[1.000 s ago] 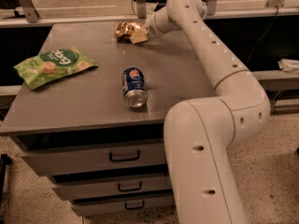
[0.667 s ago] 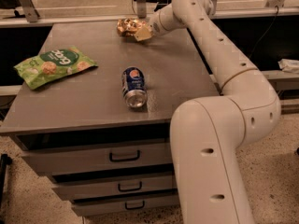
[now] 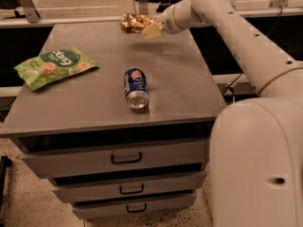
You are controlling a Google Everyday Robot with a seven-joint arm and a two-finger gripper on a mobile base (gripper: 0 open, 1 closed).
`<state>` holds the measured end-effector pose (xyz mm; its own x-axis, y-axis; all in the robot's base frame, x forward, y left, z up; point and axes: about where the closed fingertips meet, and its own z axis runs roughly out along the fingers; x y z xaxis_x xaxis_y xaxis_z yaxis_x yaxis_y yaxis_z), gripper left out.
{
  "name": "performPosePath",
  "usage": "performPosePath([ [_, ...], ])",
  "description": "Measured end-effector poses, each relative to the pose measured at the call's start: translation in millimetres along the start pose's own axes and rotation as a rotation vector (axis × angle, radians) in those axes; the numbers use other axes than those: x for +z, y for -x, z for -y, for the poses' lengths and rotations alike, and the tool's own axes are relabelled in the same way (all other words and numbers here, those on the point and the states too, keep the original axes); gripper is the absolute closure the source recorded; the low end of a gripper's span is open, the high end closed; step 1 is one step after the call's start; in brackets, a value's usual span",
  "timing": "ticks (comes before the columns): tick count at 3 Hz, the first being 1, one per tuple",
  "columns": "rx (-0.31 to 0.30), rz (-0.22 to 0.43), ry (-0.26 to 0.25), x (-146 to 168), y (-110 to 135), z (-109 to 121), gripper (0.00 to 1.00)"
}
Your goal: Pick orange can
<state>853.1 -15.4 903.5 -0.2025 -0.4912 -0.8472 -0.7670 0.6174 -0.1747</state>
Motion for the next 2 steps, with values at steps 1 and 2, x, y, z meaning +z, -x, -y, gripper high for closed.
performPosePath([
  [1,-0.037,0.031,0.072,-35,1,-33,1.00],
  [2,-0.113,0.054,0.157,-66,-1,-64,1.00],
])
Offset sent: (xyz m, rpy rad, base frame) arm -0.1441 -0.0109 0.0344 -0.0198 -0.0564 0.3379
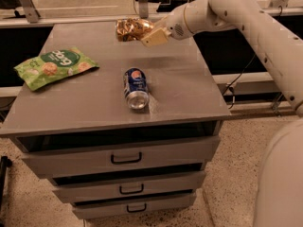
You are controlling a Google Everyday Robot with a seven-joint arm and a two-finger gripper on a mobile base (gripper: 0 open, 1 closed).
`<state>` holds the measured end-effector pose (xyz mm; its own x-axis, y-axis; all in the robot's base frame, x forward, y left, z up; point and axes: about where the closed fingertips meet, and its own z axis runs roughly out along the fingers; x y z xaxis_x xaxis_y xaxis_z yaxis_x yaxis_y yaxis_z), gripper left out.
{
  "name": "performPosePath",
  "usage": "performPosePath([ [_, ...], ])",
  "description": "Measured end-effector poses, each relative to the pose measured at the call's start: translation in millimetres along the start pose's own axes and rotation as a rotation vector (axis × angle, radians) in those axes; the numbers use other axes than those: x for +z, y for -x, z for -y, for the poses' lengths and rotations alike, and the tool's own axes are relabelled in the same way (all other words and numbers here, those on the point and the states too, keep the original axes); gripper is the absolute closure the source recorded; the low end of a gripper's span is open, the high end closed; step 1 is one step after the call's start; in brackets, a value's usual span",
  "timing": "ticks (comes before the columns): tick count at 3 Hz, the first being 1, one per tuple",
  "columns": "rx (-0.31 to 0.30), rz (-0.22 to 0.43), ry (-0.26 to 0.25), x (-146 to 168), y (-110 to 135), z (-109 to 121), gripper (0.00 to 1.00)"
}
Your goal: Pick orange can
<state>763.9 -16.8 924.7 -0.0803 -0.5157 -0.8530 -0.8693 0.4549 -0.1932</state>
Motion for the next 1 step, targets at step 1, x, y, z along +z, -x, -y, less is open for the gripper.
performPosePath([
  [1,-0.047,0.013,0.063,-15.5,-2.0,-21.2,1.00],
])
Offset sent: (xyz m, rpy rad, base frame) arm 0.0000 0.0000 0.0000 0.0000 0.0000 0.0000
